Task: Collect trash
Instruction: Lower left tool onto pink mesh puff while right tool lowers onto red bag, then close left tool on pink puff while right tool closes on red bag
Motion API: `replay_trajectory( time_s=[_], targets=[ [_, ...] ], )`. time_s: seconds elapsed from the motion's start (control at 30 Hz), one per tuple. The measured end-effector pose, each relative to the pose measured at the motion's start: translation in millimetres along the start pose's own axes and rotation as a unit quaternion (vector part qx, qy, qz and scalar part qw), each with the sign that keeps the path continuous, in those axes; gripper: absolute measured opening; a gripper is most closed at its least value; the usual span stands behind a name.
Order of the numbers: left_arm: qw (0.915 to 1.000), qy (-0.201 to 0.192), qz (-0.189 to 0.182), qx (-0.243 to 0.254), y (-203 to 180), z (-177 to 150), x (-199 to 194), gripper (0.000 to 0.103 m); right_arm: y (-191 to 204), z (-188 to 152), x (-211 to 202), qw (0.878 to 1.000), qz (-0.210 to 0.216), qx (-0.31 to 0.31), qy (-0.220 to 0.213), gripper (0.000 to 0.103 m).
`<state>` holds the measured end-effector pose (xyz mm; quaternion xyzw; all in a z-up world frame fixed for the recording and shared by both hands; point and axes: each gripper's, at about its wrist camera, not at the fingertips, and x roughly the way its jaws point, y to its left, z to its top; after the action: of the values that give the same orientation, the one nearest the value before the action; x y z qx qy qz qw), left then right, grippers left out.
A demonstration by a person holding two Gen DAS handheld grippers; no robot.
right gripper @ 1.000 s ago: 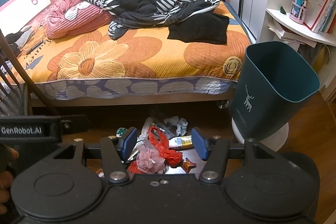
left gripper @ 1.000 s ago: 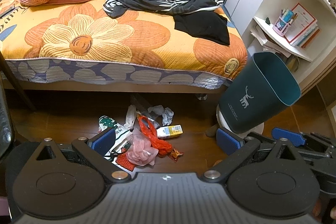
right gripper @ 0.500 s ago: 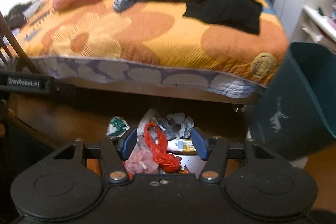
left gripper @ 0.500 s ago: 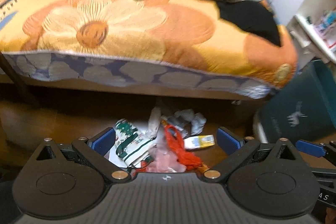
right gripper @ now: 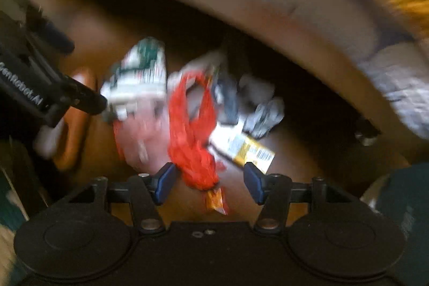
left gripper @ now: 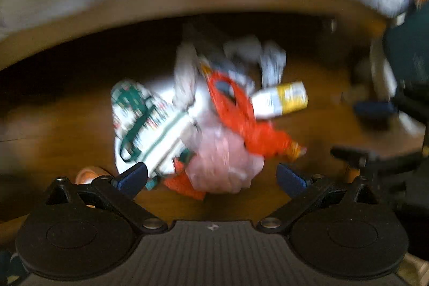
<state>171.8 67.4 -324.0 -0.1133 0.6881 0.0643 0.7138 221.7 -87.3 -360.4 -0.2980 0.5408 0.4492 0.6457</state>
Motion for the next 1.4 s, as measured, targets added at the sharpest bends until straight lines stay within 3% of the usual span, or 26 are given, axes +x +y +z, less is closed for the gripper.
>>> replay_trajectory(
  time_s=[0.37, 0.7, 0.87, 0.9, 0.93, 1.0, 1.1, 1.4],
  targets=[
    [0.9906, 0.129, -0.020, -0.040, -0.9, 5.8, 116.0, 0.103, 9.5, -0.6, 80.3, 0.994, 0.042, -0.092, 0.051, 0.055],
    [0.9814, 0.175, -0.027, -0.075, 13.2, 5.2, 164.7, 0.101, 11.6, 3.3, 125.2, 0.992, 0.043, -0.112, 0.046, 0.053],
    [0.9783, 0.186, -0.037, -0.084, 16.7, 6.8, 175.7, 0.082, 15.2, 6.6, 132.2, 0.991, 0.046, -0.120, 0.036, 0.047],
    [0.9776, 0.188, -0.037, -0.088, 18.3, 6.9, 177.0, 0.078, 16.5, 6.0, 133.5, 0.990, 0.045, -0.127, 0.036, 0.036],
    [0.9767, 0.189, -0.038, -0.094, 20.5, 6.9, 178.0, 0.075, 18.4, 5.9, 135.2, 0.989, 0.039, -0.134, 0.038, 0.012],
    [0.9755, 0.191, -0.042, -0.101, 22.7, 5.5, 179.5, 0.060, 18.6, 6.7, 136.1, 0.990, 0.034, -0.134, 0.038, 0.011],
    [0.9731, 0.194, -0.053, -0.114, 26.1, 4.0, 178.1, 0.047, 15.5, 8.4, 131.5, 0.992, 0.026, -0.120, 0.039, 0.011],
    [0.9760, 0.191, -0.040, -0.098, 19.7, 2.0, 143.1, 0.035, 17.7, 7.3, 82.5, 0.995, 0.011, -0.099, 0.030, 0.009]
  ],
)
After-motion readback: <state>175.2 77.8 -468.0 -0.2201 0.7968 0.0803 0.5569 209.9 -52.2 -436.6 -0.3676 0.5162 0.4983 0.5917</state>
